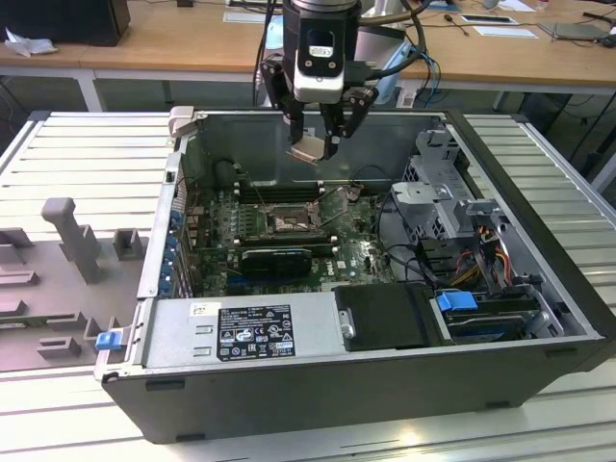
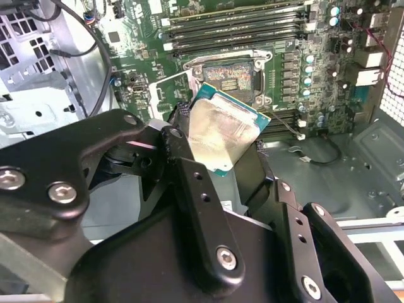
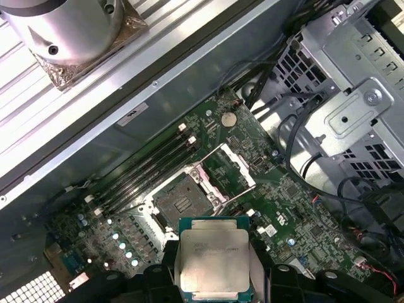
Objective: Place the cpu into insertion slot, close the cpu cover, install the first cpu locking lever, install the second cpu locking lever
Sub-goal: 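Place the cpu into insertion slot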
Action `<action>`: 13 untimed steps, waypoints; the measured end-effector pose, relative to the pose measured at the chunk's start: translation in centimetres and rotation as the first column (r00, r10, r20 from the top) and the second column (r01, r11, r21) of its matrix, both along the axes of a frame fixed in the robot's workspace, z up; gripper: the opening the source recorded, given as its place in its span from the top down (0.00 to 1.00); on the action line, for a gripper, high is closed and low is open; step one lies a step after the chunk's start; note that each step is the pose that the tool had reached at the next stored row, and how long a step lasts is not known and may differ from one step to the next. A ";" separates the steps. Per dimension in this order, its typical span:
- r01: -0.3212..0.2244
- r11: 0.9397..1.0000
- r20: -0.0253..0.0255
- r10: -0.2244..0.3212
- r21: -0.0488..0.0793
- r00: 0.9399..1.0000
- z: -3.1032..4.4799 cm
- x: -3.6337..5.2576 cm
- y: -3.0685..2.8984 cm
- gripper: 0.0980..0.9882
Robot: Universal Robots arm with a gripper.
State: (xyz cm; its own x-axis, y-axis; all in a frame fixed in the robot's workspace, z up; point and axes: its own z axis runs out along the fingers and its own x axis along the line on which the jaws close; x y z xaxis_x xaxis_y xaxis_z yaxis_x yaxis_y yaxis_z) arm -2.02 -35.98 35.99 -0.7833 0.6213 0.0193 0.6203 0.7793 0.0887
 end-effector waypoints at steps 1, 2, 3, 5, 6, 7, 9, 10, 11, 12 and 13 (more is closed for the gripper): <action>0.009 1.000 0.000 -0.009 0.000 1.000 0.00 0.00 0.00 0.52; 0.019 1.000 0.000 -0.019 0.000 1.000 0.00 0.00 0.00 0.52; 0.028 1.000 0.000 -0.028 0.000 1.000 0.00 0.00 0.00 0.52; 0.038 0.999 0.000 -0.038 0.000 0.999 0.00 0.00 0.00 0.52; 0.049 0.999 0.000 -0.049 0.000 0.999 0.00 0.00 0.00 0.52; 0.055 0.999 0.000 -0.055 0.000 0.999 0.00 0.00 0.00 0.52; 0.066 0.998 0.000 -0.066 0.000 0.998 0.00 0.00 0.00 0.52; 0.071 0.997 0.000 -0.071 0.000 0.997 0.00 0.00 0.00 0.52; 0.076 0.997 0.000 -0.076 0.000 0.997 0.00 0.00 0.00 0.52; 0.081 0.997 0.000 -0.081 0.000 0.997 0.00 0.00 0.00 0.52; 0.086 0.996 0.000 -0.086 0.000 0.996 0.00 0.00 0.00 0.52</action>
State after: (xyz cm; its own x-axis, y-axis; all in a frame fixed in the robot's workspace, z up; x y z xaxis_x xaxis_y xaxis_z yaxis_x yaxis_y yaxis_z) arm -2.02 -35.98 35.99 -0.7272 0.6861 0.0193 0.6848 0.7233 0.0887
